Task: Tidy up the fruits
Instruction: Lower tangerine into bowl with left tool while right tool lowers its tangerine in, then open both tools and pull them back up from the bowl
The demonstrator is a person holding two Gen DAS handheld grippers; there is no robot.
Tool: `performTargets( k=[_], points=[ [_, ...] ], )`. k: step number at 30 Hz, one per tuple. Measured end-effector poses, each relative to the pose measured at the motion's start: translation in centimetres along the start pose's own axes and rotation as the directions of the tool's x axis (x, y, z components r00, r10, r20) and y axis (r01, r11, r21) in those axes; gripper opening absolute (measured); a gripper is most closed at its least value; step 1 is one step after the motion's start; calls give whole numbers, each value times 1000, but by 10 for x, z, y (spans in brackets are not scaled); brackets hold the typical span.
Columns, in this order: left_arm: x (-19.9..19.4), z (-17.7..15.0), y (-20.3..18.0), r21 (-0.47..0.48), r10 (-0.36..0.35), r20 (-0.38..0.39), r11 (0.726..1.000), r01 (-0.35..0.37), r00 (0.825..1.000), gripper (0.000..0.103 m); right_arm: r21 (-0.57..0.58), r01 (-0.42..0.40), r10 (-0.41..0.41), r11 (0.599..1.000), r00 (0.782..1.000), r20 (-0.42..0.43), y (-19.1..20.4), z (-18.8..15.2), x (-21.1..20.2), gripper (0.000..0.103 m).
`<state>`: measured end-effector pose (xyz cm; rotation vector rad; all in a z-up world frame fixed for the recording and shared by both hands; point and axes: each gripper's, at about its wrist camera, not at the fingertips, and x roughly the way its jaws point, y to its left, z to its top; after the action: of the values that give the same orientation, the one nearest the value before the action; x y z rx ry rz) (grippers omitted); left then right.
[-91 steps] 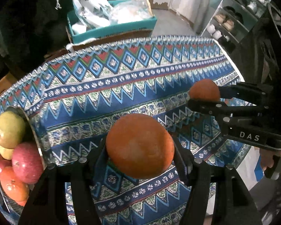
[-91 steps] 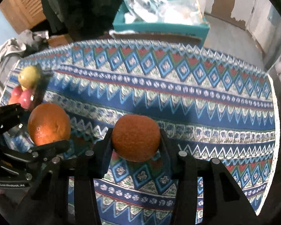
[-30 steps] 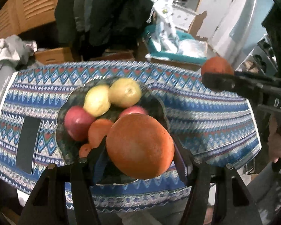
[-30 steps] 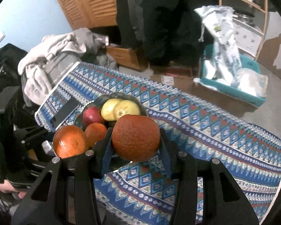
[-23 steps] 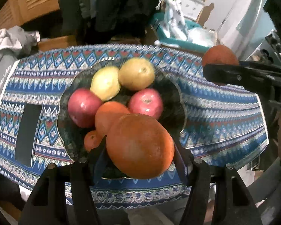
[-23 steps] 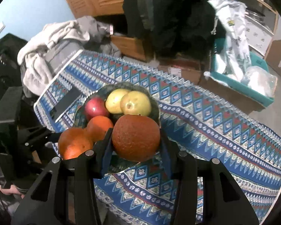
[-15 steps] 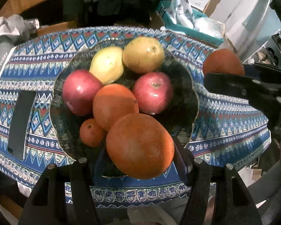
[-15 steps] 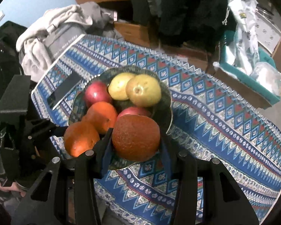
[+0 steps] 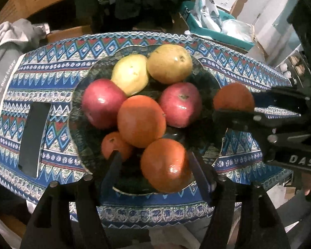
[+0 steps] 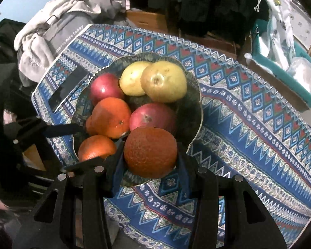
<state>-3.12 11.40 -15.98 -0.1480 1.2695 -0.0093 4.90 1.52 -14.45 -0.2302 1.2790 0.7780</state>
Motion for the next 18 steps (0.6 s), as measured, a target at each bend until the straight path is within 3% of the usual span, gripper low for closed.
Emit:
performTargets(
  k=[12, 18],
  points=[
    [-17, 2, 27, -97, 19, 18, 995, -18, 1000, 70, 11, -40, 41, 999, 997, -66, 5, -5, 24, 49],
    [-24, 3, 25, -94, 20, 31, 995, -17, 999, 70, 17, -43, 43, 999, 999, -33, 4, 0, 12, 49]
  ],
)
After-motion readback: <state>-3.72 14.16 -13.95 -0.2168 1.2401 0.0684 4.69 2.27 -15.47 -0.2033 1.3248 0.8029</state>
